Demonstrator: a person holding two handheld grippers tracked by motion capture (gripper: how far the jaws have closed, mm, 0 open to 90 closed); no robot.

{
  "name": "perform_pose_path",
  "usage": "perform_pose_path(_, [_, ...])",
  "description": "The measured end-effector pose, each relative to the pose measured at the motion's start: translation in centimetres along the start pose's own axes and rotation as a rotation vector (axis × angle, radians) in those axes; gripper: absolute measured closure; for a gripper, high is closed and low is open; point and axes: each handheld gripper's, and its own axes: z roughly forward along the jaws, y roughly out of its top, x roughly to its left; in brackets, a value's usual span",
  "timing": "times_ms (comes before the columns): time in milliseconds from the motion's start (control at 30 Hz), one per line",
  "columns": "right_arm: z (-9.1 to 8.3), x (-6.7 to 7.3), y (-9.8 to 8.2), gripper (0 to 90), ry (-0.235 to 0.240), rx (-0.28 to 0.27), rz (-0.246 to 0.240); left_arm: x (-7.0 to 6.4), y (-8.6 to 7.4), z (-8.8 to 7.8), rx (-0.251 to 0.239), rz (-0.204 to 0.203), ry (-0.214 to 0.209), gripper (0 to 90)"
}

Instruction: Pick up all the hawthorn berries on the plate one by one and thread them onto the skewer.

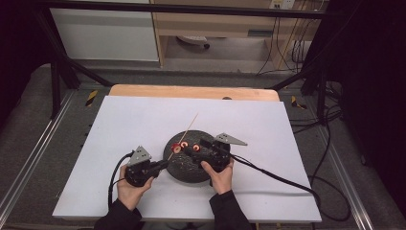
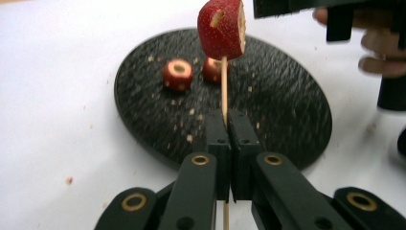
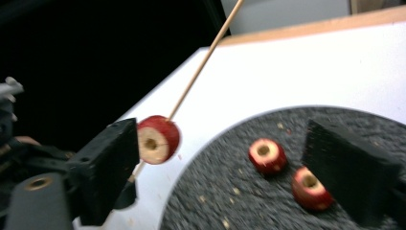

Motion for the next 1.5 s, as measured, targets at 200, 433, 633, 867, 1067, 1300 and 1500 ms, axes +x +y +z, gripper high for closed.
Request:
perform_pose_path(200, [-0.2,-0.5,0.5,8.5,-0.035,0.085,-0.069,0.4,-1.3,-1.3,0.029,0.044,0.019,88.4])
perform_pose_path(433, [-0.6,-1.1,1.3,8.8,-0.063,0.165,-0.131,1.5,-2.3,-2.7,0.032,0.048,0.006,88.4])
perform_pose_path(633, [-0.4,-1.4,1.8,10.0,-0.076,0.222,-0.158,1.9,-3.1,-2.8,0.057,0.066,0.007,88.5])
perform_pose_path(867, [0.6,-1.5,2.4,9.9,-0.100,0.315,-0.224,2.2,-3.5,-3.2,0.061,0.064,-0.004,88.5])
perform_pose_path(1067, [1.4,-1.5,3.2,10.3,-0.126,0.370,-0.272,2.3,-3.6,-3.3,0.064,0.058,0.004,88.5])
perform_pose_path(1300, [3.0,-2.1,4.2,15.1,-0.147,0.504,-0.328,2.3,-3.8,-3.2,0.074,0.057,0.002,88.5])
perform_pose_path(1500, [4.6,-2.6,4.9,24.1,-0.164,0.649,-0.396,2.4,-3.8,-3.3,0.077,0.055,0.004,88.5])
